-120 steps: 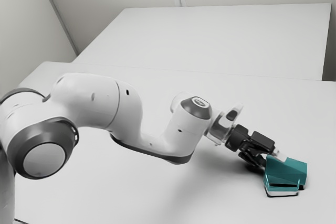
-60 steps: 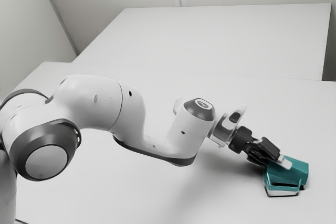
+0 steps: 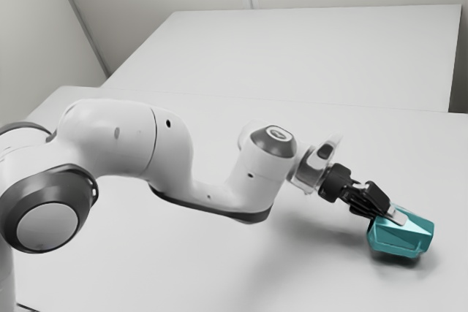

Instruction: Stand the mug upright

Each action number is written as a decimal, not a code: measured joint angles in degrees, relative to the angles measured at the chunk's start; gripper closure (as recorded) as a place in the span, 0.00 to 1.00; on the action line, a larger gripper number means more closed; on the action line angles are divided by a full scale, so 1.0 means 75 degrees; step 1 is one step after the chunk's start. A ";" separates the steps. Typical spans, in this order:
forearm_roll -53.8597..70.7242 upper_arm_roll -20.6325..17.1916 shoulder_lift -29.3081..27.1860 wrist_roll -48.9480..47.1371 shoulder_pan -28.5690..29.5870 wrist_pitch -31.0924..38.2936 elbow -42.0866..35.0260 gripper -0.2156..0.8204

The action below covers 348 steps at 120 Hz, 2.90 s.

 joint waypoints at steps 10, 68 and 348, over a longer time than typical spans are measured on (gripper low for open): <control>0.0206 0.0012 -0.0223 -0.0014 0.0046 0.0000 -0.0048 0.93; 0.5087 0.0050 -0.1686 -0.1511 0.1159 -0.0045 -0.0488 0.94; 1.2795 -0.1342 -0.4306 -0.8126 0.4711 0.1201 -0.3910 0.94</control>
